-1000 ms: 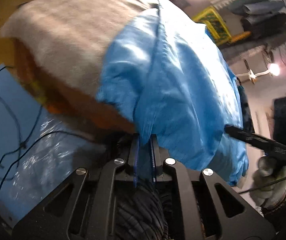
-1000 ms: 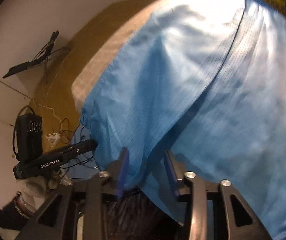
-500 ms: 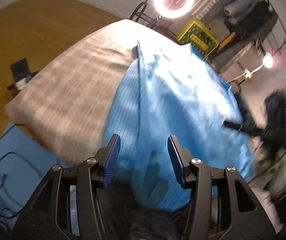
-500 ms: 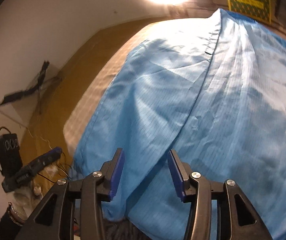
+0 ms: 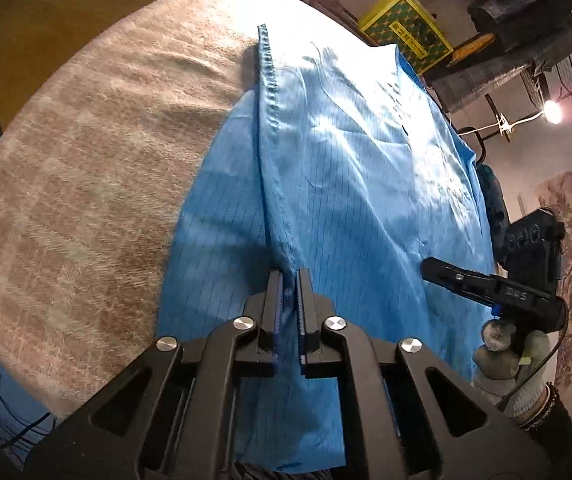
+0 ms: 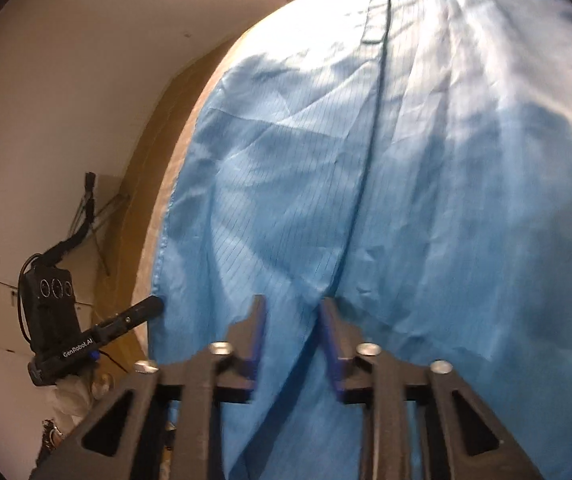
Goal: Fold large clothes
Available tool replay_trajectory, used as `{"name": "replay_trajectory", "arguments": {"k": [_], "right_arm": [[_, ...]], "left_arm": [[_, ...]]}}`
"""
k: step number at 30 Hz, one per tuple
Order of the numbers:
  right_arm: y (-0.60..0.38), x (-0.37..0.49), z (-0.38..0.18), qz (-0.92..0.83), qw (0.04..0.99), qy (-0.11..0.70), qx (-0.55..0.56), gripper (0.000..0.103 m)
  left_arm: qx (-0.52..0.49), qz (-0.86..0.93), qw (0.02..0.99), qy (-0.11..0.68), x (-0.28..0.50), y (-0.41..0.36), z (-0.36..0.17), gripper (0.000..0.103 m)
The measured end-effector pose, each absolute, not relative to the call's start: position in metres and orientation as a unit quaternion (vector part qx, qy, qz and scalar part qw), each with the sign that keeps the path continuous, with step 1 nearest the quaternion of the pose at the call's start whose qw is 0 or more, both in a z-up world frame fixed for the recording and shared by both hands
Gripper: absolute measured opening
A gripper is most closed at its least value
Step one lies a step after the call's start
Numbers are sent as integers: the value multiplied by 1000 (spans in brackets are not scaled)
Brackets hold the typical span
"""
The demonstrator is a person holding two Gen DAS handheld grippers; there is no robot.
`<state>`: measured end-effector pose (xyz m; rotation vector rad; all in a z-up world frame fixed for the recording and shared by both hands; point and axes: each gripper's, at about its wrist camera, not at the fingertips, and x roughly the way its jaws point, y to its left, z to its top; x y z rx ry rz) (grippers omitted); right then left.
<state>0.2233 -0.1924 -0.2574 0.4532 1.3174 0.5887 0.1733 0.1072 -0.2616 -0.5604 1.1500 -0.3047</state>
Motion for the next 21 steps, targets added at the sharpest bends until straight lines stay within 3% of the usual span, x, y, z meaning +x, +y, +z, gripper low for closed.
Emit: {"name": "replay_trajectory", "arguments": {"k": [1, 3, 9, 17, 19, 20, 21], "right_arm": [[-190, 224, -259, 270, 726, 598, 207, 3], [-185, 225, -257, 276, 725, 594, 212, 0], [-171, 238, -242, 274, 752, 571, 184, 0], [-150, 239, -256, 268, 754, 586, 129, 0], [-147, 234, -253, 278, 755, 583, 111, 1], [-149, 235, -252, 280, 755, 583, 106, 2], [-151, 234, -249, 278, 758, 582, 102, 8]], "left_arm": [[-261, -144, 793, 531, 173, 109, -257, 1], [-260, -141, 800, 523, 174, 113, -246, 0], [-253, -109, 823, 497, 196, 132, -222, 0], [-187, -75, 814, 545, 211, 124, -259, 2], [-203, -76, 812, 541, 197, 133, -257, 11], [-214, -75, 815, 533, 189, 139, -252, 22], [-224, -71, 821, 521, 179, 145, -248, 39]]}}
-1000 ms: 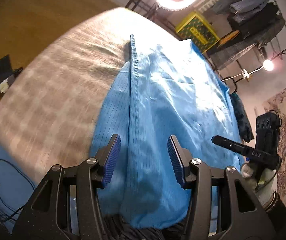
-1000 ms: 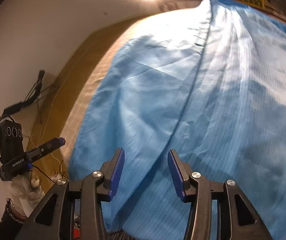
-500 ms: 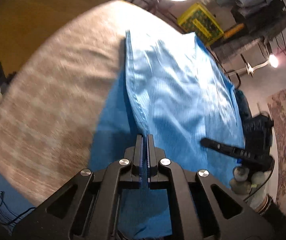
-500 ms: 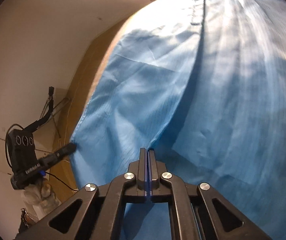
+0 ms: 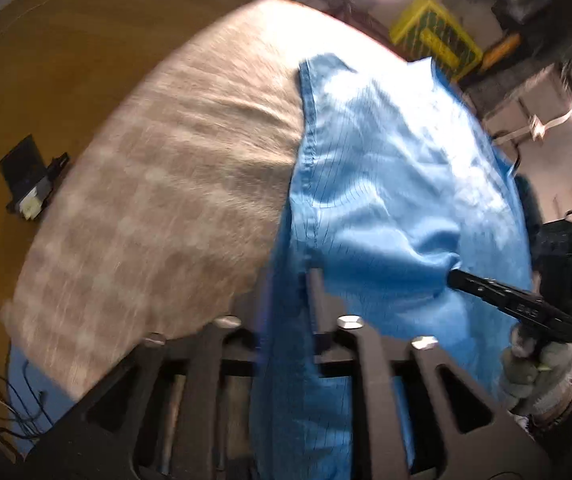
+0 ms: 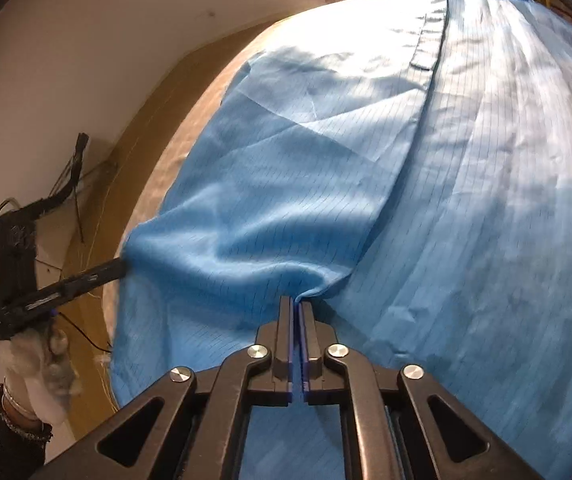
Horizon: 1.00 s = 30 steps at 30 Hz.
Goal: Fold large clothes
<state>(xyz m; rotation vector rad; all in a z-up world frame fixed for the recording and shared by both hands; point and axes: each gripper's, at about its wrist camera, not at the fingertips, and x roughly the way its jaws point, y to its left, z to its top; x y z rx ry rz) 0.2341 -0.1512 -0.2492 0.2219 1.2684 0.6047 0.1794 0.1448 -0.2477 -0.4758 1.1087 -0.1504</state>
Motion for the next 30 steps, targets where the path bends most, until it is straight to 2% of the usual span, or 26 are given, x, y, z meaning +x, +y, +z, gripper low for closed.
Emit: {"name": "replay_trajectory", "arguments": {"k": [1, 2, 3, 9, 14, 21, 23, 25, 30], "right_arm": [[-153, 234, -244, 275, 762, 578, 98, 23], [-157, 234, -238, 272, 767, 573, 96, 29], [-160, 233, -234, 271, 771, 568, 94, 32], [-163, 219, -213, 291, 779, 549, 85, 32], [-123, 187, -196, 358, 767, 531, 45, 32], [-81, 191, -231, 337, 762, 552, -31, 32], [-85, 199, -243, 315, 769, 555, -41, 22], [-93, 206, -244, 311, 773, 553, -18, 17], [-93, 209, -243, 289, 784, 549, -25, 19]], "left_arm": [[-228, -65, 827, 509, 168, 150, -243, 47], [-231, -61, 834, 497, 153, 155, -239, 53], [-235, -60, 836, 492, 143, 157, -237, 54], [-294, -66, 811, 502, 90, 160, -260, 54], [-362, -52, 792, 489, 63, 167, -284, 58], [-351, -47, 809, 469, 67, 160, -279, 58], [-340, -50, 816, 464, 67, 156, -272, 58], [-323, -50, 827, 458, 69, 153, -264, 58], [-302, -47, 825, 475, 90, 148, -272, 58]]}}
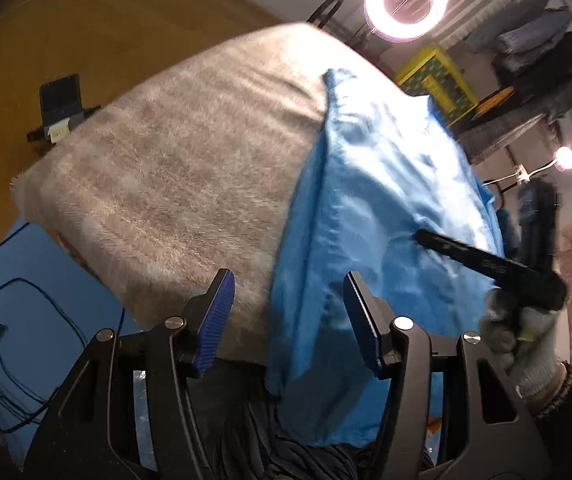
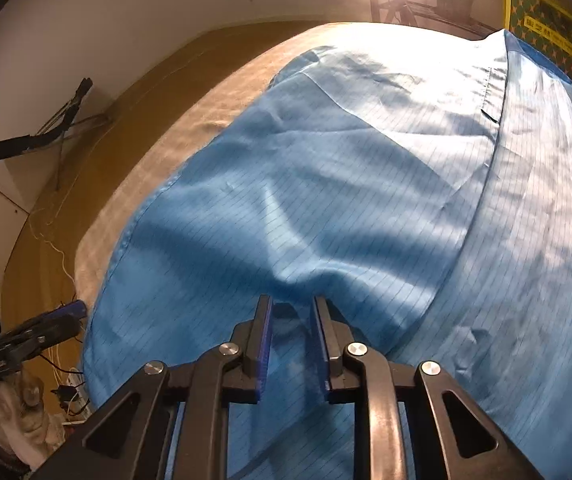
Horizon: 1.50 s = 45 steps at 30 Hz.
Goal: Fold large clothes
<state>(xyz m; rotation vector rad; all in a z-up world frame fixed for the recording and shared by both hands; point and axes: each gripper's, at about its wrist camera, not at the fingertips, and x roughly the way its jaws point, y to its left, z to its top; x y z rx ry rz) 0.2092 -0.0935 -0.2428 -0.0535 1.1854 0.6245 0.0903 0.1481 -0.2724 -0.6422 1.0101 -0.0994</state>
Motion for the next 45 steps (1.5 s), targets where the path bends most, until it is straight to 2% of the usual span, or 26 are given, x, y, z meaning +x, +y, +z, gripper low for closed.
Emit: {"name": "replay_trajectory", "arguments": {"k": [5, 6, 7, 8, 11, 16, 21, 25, 31, 37, 38, 40, 41, 43, 45], "right_arm": [[-96, 212, -241, 297, 773, 561, -6, 25], [-97, 213, -242, 299, 770, 564, 2, 25], [-99, 215, -243, 300, 767, 567, 11, 26], [-100, 217, -243, 300, 766, 568, 17, 26], [-98, 219, -243, 302, 761, 574, 22, 31], [-98, 219, -222, 308, 761, 570, 33, 51], [-86, 227, -190, 341, 757, 554, 59, 54], [-52, 241, -179, 345, 758, 553, 24, 54], [-4, 268, -186, 331, 747, 576, -3, 54], [35, 274, -202, 307, 737, 597, -77, 53], [38, 276, -206, 301, 736, 600, -88, 52], [38, 277, -211, 297, 733, 604, -97, 28], [35, 277, -213, 297, 731, 606, -95, 23], [29, 278, -215, 302, 732, 605, -84, 5], [21, 279, -213, 307, 732, 604, -70, 1]], "left_arm": [[-311, -74, 817, 480, 106, 144, -282, 58], [-327, -86, 812, 476, 109, 145, -284, 50], [-350, -103, 799, 478, 111, 145, -289, 36], [-369, -116, 785, 484, 113, 144, -294, 5], [-378, -124, 787, 473, 114, 136, -290, 3], [-306, -132, 828, 451, 110, 110, -257, 1], [-258, -134, 849, 441, 111, 90, -239, 1], [-229, -136, 859, 437, 107, 79, -230, 1], [-204, -141, 866, 435, 110, 68, -223, 1], [-190, -147, 867, 437, 112, 59, -222, 0], [-187, -148, 867, 437, 113, 57, -221, 0], [-183, -149, 867, 439, 113, 55, -221, 0], [-181, -150, 867, 439, 113, 54, -220, 0], [-179, -152, 867, 440, 113, 53, -218, 0], [-177, -155, 867, 440, 114, 48, -217, 0]]}}
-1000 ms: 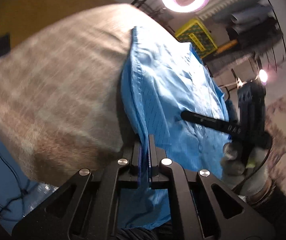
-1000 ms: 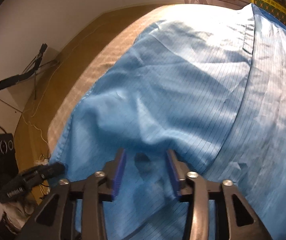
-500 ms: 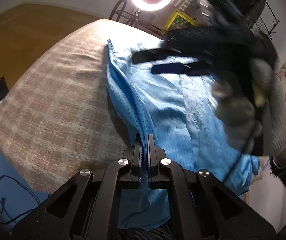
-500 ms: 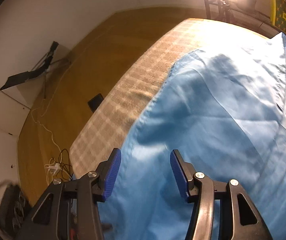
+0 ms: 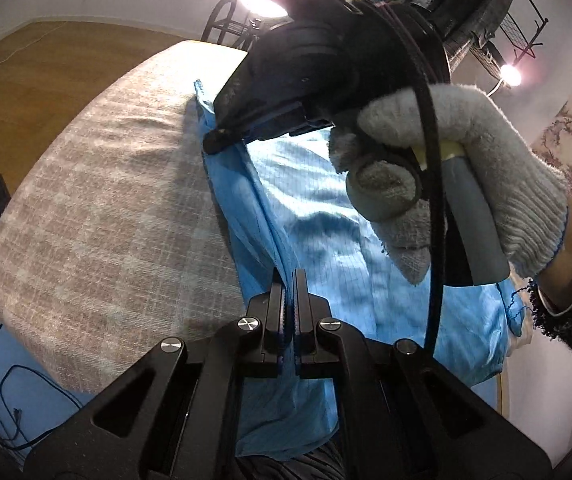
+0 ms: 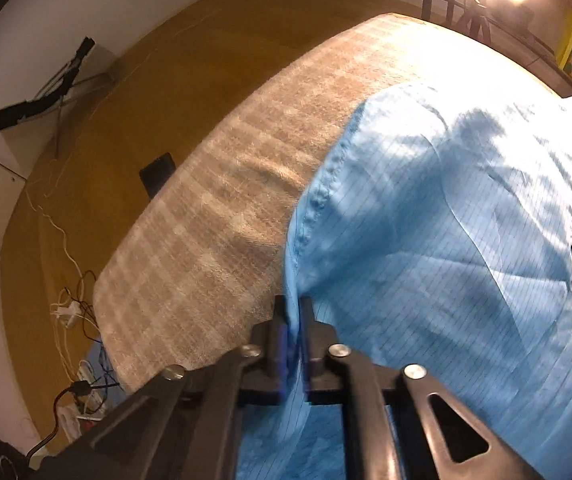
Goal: Fold large clothes
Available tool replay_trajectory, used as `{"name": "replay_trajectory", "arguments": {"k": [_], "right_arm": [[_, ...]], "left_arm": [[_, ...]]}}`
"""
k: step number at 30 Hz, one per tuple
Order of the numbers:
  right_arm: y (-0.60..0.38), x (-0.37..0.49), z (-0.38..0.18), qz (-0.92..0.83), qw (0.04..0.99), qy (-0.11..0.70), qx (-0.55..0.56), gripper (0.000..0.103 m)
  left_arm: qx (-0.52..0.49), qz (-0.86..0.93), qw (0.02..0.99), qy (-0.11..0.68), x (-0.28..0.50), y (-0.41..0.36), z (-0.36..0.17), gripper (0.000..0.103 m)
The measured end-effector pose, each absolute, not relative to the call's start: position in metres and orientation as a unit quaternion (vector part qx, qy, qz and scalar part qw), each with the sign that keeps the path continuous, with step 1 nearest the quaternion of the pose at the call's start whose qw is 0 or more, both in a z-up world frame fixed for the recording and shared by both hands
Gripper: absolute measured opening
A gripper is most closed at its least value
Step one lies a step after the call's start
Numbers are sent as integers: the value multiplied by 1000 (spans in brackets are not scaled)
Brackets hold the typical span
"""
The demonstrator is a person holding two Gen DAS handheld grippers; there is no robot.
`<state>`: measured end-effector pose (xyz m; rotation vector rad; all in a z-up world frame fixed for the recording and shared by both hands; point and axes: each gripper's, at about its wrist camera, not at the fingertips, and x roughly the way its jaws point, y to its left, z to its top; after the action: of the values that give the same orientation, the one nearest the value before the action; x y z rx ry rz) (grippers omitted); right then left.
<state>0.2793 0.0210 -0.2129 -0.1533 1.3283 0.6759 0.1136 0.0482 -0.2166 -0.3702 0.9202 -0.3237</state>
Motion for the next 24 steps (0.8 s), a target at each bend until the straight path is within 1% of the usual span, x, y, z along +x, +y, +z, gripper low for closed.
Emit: {"name": "replay_trajectory", "arguments": {"k": [8, 14, 19, 22, 24], "right_arm": [[-23, 276, -187, 327, 752, 573, -7, 0], [-105, 270, -173, 318, 771, 544, 98, 0], [-190, 254, -187, 294, 777, 519, 201, 0], [-239, 245, -216, 261, 765, 524, 267, 0], [-258, 243, -232, 243, 757, 533, 290, 0]], "left_arm": [[-142, -179, 872, 433, 113, 19, -197, 0], [-103, -215, 871, 429, 111, -21, -179, 0], [-62, -252, 863, 434, 109, -61, -178, 0], [-45, -271, 849, 452, 112, -86, -190, 0], [-39, -281, 842, 459, 111, -97, -196, 0]]}}
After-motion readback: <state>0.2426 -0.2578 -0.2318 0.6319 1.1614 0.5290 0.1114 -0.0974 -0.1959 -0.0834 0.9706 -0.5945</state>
